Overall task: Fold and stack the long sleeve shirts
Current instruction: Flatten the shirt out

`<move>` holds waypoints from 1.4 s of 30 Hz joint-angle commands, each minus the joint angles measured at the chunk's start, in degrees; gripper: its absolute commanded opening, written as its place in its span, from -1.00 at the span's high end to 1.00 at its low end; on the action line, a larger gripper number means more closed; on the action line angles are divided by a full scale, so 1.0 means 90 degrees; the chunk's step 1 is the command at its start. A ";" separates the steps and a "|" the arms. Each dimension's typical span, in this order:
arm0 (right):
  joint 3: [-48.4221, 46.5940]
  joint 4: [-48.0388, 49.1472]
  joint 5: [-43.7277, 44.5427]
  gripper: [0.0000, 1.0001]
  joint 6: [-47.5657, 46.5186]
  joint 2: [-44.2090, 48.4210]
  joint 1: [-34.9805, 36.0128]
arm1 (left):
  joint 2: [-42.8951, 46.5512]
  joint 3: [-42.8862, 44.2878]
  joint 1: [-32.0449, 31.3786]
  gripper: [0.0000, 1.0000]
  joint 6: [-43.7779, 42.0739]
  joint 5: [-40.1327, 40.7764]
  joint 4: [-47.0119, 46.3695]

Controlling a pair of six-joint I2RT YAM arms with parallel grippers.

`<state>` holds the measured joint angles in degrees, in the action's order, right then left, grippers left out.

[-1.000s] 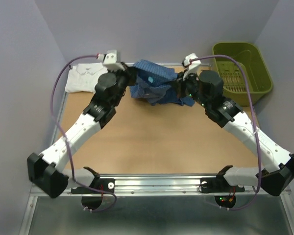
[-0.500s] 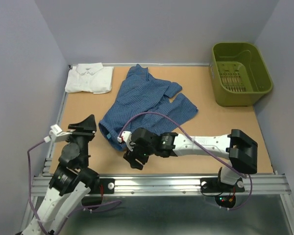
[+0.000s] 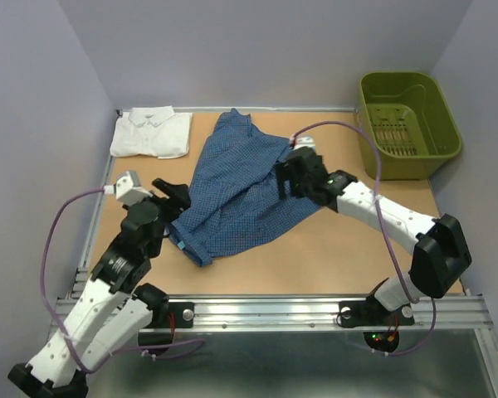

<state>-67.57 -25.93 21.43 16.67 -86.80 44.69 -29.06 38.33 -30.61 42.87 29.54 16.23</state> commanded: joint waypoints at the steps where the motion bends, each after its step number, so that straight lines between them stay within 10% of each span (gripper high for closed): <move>1: 0.0301 -0.0292 0.0413 -0.81 0.0882 0.0446 -0.1427 | -0.0997 0.0350 0.0032 -0.69 -0.0954 -0.1366 -0.0854; 8: 0.0233 -0.0117 -0.0271 -0.75 0.1361 -0.0422 -0.3236 | -0.2959 0.0604 0.0013 -0.79 -0.1248 -0.2403 -0.1432; 21: 0.0242 0.0635 -0.1189 -0.58 0.0922 -0.1877 -0.3334 | -0.4776 0.0390 0.0236 -0.80 -0.0184 -0.1681 -0.2125; 31: 0.1081 0.0645 -0.1658 0.99 0.0853 -0.1245 -0.3276 | -0.5852 0.0536 0.1194 -0.80 0.0071 -0.2071 -0.2750; 42: 0.1980 -0.1492 -0.2301 0.99 0.1087 0.1275 -0.1395 | -0.8059 0.2537 0.1594 -0.81 -0.0554 -0.2394 -0.2624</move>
<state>-51.53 -30.92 5.08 24.97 -80.84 25.10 -98.28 54.94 -17.72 41.08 8.75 -6.55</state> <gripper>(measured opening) 0.046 0.900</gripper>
